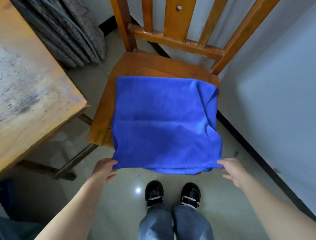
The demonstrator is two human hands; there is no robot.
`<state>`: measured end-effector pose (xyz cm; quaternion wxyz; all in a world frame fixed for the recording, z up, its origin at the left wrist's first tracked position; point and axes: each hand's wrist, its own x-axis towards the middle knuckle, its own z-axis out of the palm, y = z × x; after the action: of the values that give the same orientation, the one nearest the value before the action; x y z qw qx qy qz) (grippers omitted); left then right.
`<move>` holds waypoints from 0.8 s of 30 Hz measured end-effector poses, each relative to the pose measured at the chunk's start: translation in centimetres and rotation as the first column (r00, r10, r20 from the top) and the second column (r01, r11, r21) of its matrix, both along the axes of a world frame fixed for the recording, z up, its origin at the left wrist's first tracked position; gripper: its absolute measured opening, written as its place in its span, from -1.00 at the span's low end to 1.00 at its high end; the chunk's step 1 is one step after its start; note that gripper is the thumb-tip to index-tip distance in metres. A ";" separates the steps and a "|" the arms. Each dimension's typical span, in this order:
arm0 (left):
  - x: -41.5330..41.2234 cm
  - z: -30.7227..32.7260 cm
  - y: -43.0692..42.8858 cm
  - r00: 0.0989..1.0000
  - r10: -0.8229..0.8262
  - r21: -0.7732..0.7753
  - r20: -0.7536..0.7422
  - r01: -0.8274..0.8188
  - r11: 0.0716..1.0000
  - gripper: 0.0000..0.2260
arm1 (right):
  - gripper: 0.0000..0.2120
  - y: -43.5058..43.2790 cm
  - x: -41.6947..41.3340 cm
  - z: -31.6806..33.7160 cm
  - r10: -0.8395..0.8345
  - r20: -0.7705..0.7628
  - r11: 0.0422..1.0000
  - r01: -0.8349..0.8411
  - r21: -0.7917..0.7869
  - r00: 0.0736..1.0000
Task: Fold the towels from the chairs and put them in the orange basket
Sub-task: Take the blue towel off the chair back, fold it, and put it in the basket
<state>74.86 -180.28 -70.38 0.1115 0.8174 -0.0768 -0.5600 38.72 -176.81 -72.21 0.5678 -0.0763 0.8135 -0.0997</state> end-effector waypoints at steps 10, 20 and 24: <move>-0.4 -2.1 0.9 0.880 0.277 -0.091 -0.385 -0.335 0.938 -0.80 | -0.76 0.4 1.9 -2.5 -0.211 0.196 0.977 0.208 0.035 0.958; -1.9 1.9 0.8 0.915 0.044 -0.082 -0.402 -0.084 0.993 -0.85 | -0.82 2.0 0.1 1.1 -0.298 0.214 0.954 0.300 0.023 0.930; -2.9 3.2 0.8 0.907 -0.133 -0.133 -0.400 0.086 0.987 -0.71 | -0.85 2.1 -0.9 2.9 -0.283 0.196 0.957 0.289 0.001 0.939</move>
<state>72.00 -179.47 -67.19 0.1394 0.6695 -0.1290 -0.7182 37.79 -174.69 -69.33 0.6229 0.0449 0.7552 -0.1993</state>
